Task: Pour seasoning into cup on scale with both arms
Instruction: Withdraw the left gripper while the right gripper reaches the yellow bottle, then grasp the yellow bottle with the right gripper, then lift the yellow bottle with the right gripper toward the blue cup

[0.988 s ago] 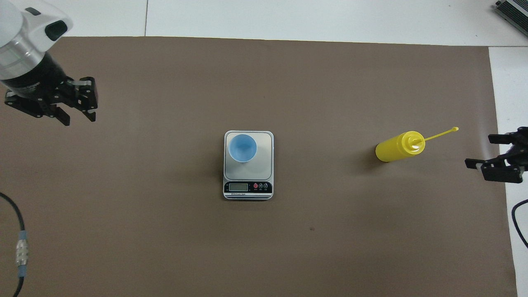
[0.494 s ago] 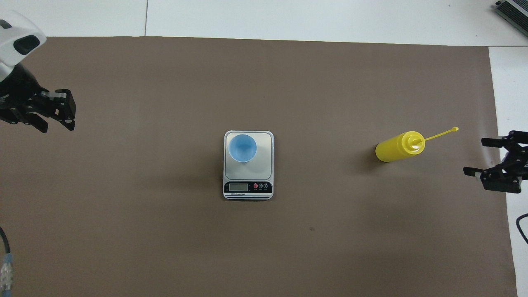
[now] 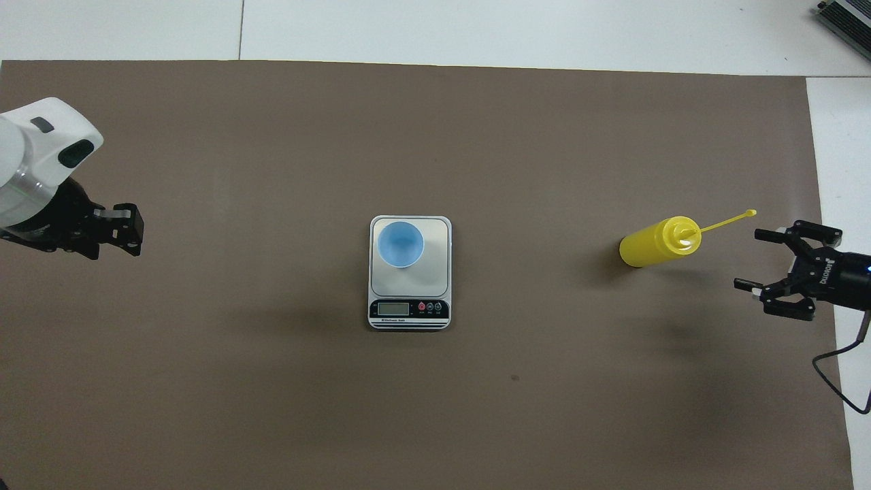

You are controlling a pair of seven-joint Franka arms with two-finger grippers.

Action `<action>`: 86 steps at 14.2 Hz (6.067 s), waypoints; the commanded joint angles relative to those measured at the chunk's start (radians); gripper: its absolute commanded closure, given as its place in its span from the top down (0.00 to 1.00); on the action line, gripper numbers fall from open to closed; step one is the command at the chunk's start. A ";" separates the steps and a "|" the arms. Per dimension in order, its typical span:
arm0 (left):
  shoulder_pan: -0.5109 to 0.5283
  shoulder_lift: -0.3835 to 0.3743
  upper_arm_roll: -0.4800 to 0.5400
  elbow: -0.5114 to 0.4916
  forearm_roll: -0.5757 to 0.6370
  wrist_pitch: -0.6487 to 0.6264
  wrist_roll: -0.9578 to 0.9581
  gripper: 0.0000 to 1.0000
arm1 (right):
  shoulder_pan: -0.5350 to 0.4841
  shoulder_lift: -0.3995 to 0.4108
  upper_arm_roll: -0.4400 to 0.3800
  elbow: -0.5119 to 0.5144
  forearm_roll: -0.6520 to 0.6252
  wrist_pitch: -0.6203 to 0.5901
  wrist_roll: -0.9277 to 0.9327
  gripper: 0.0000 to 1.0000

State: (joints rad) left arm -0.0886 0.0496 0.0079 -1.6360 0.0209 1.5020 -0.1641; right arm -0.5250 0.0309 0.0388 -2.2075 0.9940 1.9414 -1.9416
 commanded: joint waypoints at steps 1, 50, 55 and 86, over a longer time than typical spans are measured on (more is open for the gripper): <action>-0.010 -0.082 0.067 -0.067 -0.044 0.033 0.018 0.56 | -0.017 0.016 0.007 -0.050 0.093 -0.015 -0.104 1.00; 0.047 -0.117 -0.042 -0.007 -0.032 0.027 0.163 1.00 | 0.247 0.175 0.026 -0.005 0.491 0.095 -0.271 0.47; 0.049 -0.117 -0.042 -0.007 -0.032 0.027 0.163 1.00 | 0.394 0.104 0.026 0.014 0.488 0.281 -0.133 0.47; 0.049 -0.116 -0.042 -0.007 -0.032 0.029 0.163 1.00 | 0.938 0.144 0.016 0.091 -0.126 0.903 0.450 0.47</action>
State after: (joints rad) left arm -0.0548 -0.0561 -0.0278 -1.6296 -0.0037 1.5361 -0.0134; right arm 0.4145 0.1719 0.0591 -2.1320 0.9232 2.8672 -1.5438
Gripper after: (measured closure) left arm 0.000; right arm 0.524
